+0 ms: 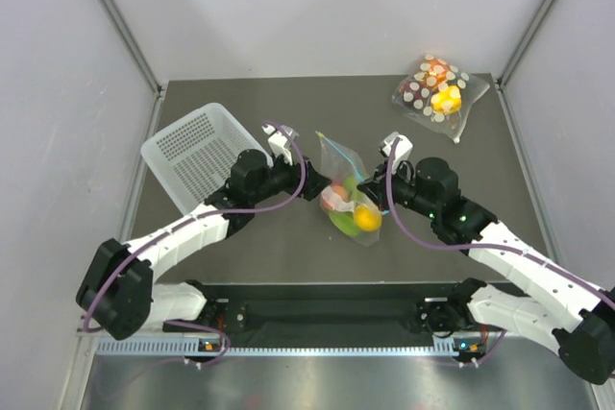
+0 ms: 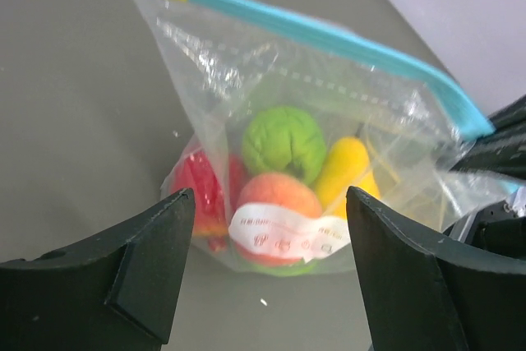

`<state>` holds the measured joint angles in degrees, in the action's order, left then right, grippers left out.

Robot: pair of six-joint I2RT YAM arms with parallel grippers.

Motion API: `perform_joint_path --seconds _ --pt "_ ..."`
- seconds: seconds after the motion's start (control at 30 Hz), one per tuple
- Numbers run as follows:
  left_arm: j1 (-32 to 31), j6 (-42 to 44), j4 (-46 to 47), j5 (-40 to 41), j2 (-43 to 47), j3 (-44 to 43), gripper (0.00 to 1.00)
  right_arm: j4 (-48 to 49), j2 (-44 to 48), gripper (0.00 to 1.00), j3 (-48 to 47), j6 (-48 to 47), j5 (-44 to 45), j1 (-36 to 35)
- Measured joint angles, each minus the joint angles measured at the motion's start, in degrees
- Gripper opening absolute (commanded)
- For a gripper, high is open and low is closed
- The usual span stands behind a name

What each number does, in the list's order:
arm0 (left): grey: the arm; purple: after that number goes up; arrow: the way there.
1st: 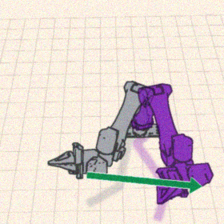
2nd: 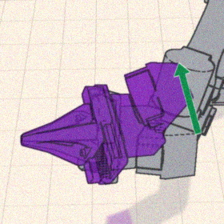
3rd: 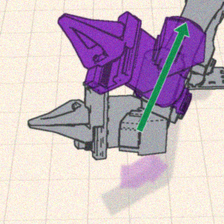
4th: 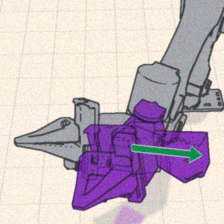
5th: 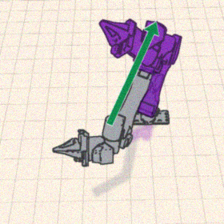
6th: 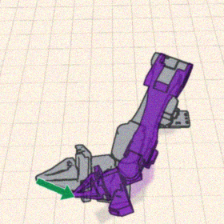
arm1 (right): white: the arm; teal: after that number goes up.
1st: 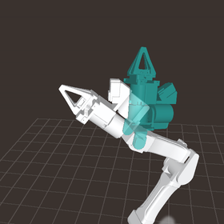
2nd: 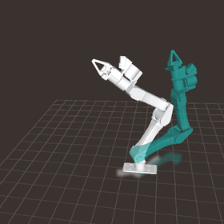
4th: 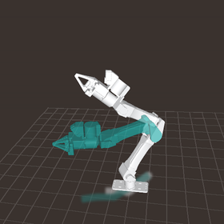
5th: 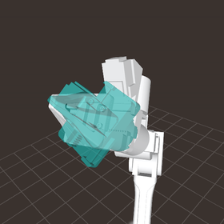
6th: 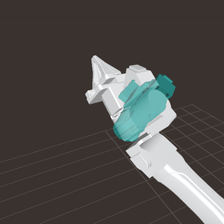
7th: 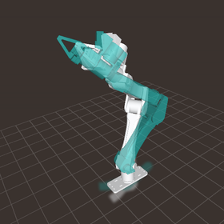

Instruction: Open the zip-top bag and remove the fake food

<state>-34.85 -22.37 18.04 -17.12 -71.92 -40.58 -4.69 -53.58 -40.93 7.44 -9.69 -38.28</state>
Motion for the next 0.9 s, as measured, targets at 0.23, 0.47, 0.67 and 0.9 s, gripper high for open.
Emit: perform_joint_path --seconds 0.23,0.47,0.67,0.9 --pt "1.7 -1.1 6.3 -2.0 -3.1 0.8 0.75 2.5 0.6 0.0 1.2 3.0 -4.9 0.8" --pt "2.3 -2.5 11.3 -4.7 -7.2 2.5 0.53 4.8 1.2 0.0 2.3 5.8 -8.8 1.6" --pt "2.3 -4.5 15.4 -8.4 -10.5 2.6 0.0 5.7 1.6 0.0 3.2 7.6 -10.1 1.9" --pt "2.6 -4.6 17.2 -10.8 -10.6 3.6 0.0 6.2 2.3 0.19 4.9 8.3 -10.6 3.0"
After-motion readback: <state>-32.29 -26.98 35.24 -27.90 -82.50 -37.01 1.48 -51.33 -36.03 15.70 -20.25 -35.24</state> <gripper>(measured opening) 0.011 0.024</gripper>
